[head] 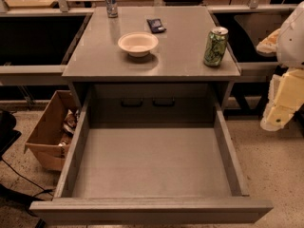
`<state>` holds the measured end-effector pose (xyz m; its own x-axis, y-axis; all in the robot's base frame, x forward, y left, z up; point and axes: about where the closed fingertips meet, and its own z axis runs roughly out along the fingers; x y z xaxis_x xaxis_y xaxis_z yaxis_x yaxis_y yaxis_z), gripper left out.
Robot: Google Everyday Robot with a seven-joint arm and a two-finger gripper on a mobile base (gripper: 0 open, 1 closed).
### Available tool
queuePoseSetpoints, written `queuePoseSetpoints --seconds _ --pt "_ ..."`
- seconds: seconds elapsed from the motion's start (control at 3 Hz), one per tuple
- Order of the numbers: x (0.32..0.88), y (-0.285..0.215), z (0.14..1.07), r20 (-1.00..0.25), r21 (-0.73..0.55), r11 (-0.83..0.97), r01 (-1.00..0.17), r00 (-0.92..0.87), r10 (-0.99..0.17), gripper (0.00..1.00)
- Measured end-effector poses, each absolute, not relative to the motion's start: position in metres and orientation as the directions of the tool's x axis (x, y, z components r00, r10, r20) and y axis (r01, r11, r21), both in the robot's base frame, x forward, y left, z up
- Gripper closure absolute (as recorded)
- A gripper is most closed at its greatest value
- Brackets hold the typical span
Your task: Place green can into top drawer
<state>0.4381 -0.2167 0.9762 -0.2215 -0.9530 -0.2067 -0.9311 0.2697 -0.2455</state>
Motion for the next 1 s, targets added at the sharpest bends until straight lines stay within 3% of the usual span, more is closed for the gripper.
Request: queuePoseSetpoints --seconds 0.67,1.0 --pt "0.457 -0.235 0.977 -0.247 -0.291 0.318 -0.902 -0.250 -0.936 0.00" --pt "0.497 -0.265 0.983 -0.318 -0.350 0.358 -0.866 -0.250 -0.915 0.00"
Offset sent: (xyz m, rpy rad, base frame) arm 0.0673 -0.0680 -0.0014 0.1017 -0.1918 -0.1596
